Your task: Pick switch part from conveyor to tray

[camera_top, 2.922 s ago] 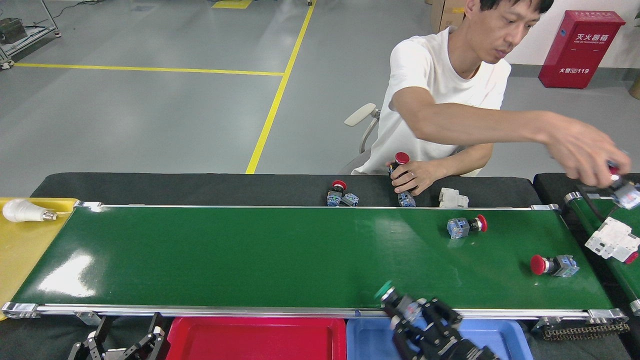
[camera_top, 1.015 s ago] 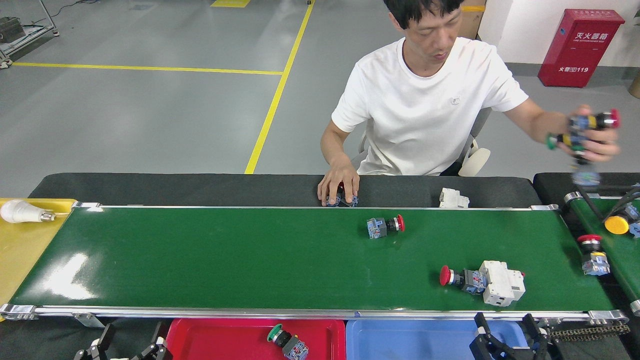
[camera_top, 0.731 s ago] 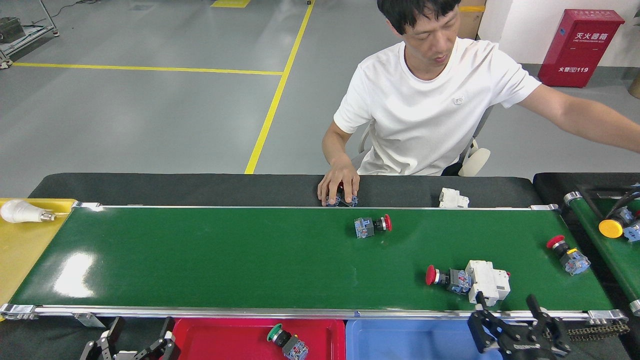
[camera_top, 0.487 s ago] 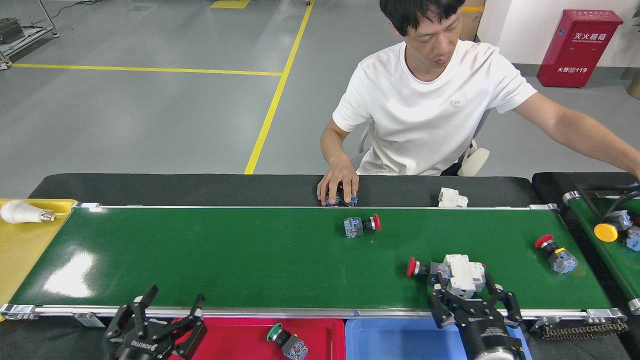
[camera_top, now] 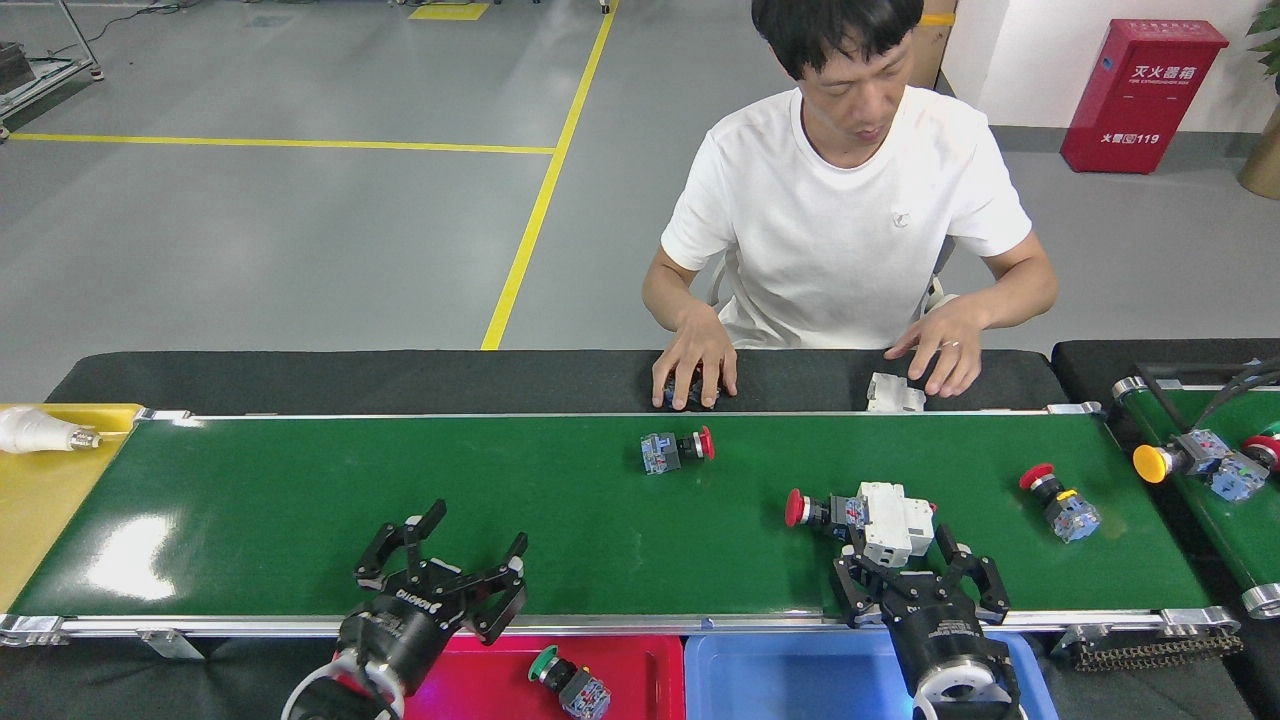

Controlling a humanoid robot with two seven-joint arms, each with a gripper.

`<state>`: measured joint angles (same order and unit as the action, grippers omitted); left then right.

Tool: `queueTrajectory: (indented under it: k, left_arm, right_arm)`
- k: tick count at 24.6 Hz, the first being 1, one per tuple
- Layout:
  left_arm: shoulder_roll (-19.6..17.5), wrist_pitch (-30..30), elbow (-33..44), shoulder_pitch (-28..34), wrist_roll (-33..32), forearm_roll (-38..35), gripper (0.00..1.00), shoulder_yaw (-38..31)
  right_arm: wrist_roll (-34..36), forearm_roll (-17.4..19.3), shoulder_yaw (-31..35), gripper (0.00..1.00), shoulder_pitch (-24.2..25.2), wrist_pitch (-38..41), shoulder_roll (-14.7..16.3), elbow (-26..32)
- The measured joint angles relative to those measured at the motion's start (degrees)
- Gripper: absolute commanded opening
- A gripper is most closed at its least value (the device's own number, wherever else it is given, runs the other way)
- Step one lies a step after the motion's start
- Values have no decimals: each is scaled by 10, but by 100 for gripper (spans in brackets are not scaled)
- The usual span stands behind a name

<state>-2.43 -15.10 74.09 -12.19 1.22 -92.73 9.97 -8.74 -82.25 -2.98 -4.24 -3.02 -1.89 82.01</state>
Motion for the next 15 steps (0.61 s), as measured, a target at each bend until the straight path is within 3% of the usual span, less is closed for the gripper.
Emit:
queueTrajectory:
  k: [3,7,9,12,15]
  left_arm:
    - [31,6,-68,-50,0,-25,100,0]
    - [41,26,-132,-104,-1,-29,100,8]
    - [45,32,-151,-117,-2,-29,100,11]
    - [46,35,-165,-122,-2,-29,100,12]
    - [48,36,-178,-124,-2,-29,100,12]
  right_arm:
    - [-11,3,-1,42,-5,11,10,-2]
    - [-19,21,-1,42,2,54,12,19]
    - [-20,53,0,42,28,98,32,58]
    - [-21,124,10,43,92,192,90,134]
    - [-22,186,25,45,139,324,136,169]
